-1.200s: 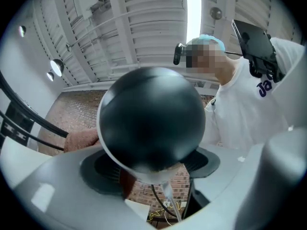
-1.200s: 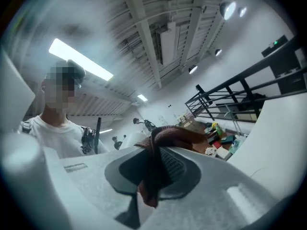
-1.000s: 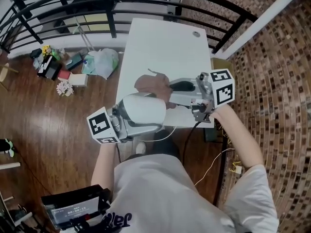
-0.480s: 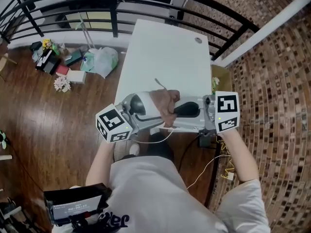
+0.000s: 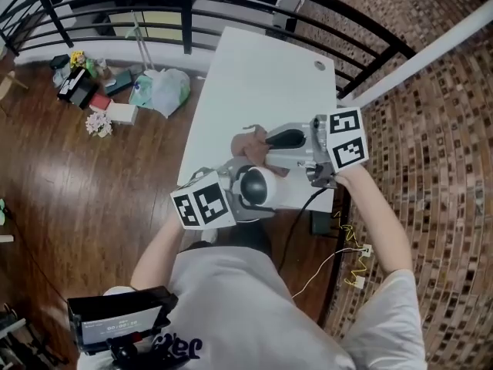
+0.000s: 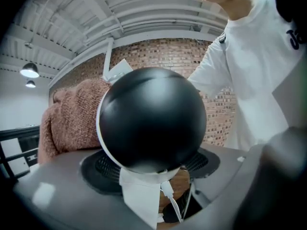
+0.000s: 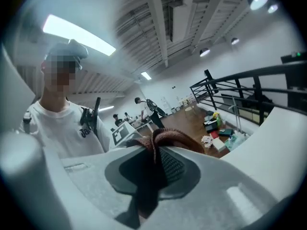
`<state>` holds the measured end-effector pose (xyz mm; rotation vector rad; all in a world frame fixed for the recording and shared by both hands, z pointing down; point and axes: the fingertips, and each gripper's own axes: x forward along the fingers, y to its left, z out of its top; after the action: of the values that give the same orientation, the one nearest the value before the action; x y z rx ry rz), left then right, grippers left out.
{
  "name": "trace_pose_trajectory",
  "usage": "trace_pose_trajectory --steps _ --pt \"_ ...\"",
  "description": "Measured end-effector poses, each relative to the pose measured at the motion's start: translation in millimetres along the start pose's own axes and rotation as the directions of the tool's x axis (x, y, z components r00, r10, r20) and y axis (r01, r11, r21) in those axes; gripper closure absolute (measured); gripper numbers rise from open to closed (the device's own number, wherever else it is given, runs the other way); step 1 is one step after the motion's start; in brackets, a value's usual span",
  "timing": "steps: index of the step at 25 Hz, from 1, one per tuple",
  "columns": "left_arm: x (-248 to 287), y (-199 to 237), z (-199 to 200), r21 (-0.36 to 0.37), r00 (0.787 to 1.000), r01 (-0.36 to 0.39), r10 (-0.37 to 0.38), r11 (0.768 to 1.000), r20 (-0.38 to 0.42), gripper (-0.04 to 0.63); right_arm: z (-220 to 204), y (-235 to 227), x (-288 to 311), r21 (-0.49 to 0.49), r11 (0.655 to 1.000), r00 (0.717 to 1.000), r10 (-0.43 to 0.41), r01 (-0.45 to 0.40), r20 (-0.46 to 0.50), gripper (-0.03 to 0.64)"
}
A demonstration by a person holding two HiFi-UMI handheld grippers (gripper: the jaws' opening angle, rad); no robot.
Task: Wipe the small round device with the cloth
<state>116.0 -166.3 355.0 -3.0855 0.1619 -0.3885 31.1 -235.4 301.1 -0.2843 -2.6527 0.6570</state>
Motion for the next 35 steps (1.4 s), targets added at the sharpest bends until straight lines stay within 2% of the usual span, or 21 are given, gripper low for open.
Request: trace_pose_trajectory --steps 3,6,11,14,17,19,21,24,26,27,30,33,35 --pt "3 -3 -5 -0.035 1.000 0.008 -0.007 0.999 0.015 0.196 -8 7 1 0.037 0.999 0.999 0.033 -0.033 0.012 0.581" --pt "5 -3 -1 -0.084 0.997 0.011 -0.005 0.996 0.071 0.196 -6 16 -9 0.033 0.999 0.999 0.038 -0.040 0.034 0.581" --pt "3 9 -4 -0.213 0.990 -0.034 0.062 0.976 0.125 0.196 -3 38 -20 -0.025 0.999 0.999 0.024 -0.023 0.040 0.583" --pt "-3 25 -10 -0.305 0.986 -0.084 0.124 0.949 0.116 0.196 -14 60 -10 -0.087 0.996 1.000 0.016 -0.018 -0.023 0.583" --pt "-7 38 -16 -0.357 0.983 -0.122 0.163 0.926 0.087 0.196 -43 75 11 -0.132 0.991 0.992 0.007 -0.023 -0.126 0.583" --pt "-6 42 -23 -0.353 0.986 -0.143 0.166 0.924 0.034 0.196 -60 77 21 -0.141 0.990 0.984 0.003 -0.028 -0.176 0.583" --pt "-3 42 -30 -0.353 0.988 -0.145 0.152 0.924 -0.009 0.196 -64 76 20 -0.124 0.991 0.986 0.018 -0.039 -0.168 0.583" --pt "-3 35 -34 -0.331 0.991 -0.132 0.122 0.934 -0.051 0.196 -31 65 -5 -0.094 0.996 1.000 -0.006 0.005 -0.017 0.583" --pt "-4 29 -36 -0.279 0.991 -0.123 0.101 0.952 -0.092 0.196 1 45 -28 -0.091 0.991 0.992 -0.095 0.103 0.083 0.583" --pt "-3 25 -36 -0.251 0.990 -0.117 0.092 0.961 -0.109 0.196 11 33 -34 -0.092 0.985 0.985 -0.140 0.149 0.100 0.583" --pt "-1 16 -32 -0.173 0.987 -0.100 0.076 0.980 -0.142 0.196 12 8 -21 -0.084 0.977 0.981 -0.191 0.194 0.044 0.581" --pt "3 10 -32 -0.138 0.982 -0.082 0.056 0.987 -0.181 0.196 -4 -4 7 -0.083 0.983 0.984 -0.167 0.161 -0.059 0.581" --pt "5 9 -37 -0.139 0.977 -0.081 0.051 0.987 -0.207 0.196 -8 -3 12 -0.076 0.990 0.989 -0.122 0.115 -0.088 0.581"
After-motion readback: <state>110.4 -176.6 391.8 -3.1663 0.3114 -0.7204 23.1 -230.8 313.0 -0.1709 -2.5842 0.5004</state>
